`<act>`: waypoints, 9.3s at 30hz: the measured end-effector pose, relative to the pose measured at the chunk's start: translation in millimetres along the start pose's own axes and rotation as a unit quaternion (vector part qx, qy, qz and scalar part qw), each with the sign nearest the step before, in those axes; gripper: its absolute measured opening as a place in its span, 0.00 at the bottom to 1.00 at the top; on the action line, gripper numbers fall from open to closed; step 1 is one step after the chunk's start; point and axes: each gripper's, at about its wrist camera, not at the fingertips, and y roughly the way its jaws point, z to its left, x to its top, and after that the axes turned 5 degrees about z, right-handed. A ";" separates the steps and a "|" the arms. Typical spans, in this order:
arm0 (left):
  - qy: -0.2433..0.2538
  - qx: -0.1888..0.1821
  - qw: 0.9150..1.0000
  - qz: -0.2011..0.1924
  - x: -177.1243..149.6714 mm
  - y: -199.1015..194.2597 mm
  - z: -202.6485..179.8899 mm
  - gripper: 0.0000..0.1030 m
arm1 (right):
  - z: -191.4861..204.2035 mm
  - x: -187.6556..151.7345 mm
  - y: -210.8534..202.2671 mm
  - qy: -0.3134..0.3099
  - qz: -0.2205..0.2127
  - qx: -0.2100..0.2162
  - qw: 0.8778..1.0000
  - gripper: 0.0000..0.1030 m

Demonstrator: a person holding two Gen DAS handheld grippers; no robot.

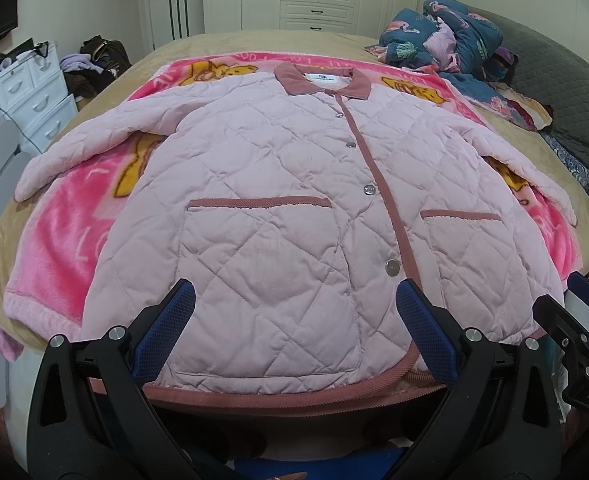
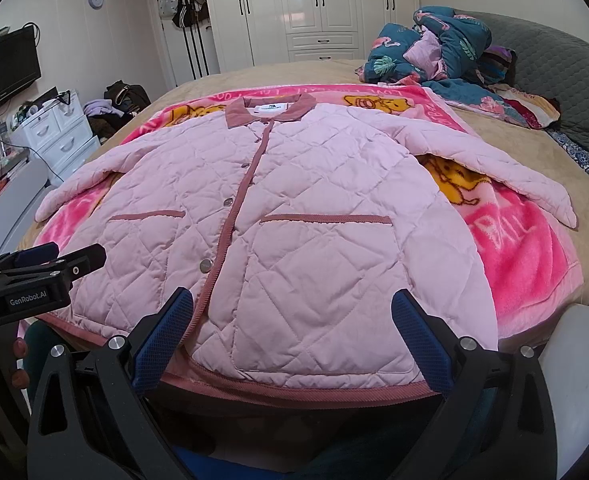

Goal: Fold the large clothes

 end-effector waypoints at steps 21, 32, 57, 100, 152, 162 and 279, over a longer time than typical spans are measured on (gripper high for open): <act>-0.001 0.002 1.000 0.002 -1.4 3.3 -0.1 0.92 | 5.7 2.3 4.7 -0.006 0.003 0.000 1.000 0.96; -0.006 -0.001 1.000 0.002 11.2 5.4 -1.1 0.92 | 4.5 18.8 11.7 -0.002 -0.001 0.004 1.000 0.96; -0.043 -0.001 0.999 -0.004 83.0 20.7 -0.3 0.92 | -9.4 102.5 39.7 0.003 -0.024 0.025 0.999 0.96; -0.009 -0.031 0.999 0.004 226.0 91.9 -70.2 0.92 | -135.0 219.9 89.6 0.132 -0.042 -0.034 0.990 0.96; 0.044 -0.028 0.995 0.087 242.2 212.3 -168.6 0.92 | -460.8 118.1 171.5 0.545 -0.060 -0.099 0.830 0.50; 0.030 -0.021 0.996 0.079 255.4 192.4 -145.3 0.92 | -442.8 165.8 133.5 0.454 -0.124 -0.076 0.879 0.18; -0.274 -0.201 0.936 0.093 234.0 184.8 131.7 0.92 | 116.8 209.1 250.0 -0.113 0.054 0.216 0.968 0.56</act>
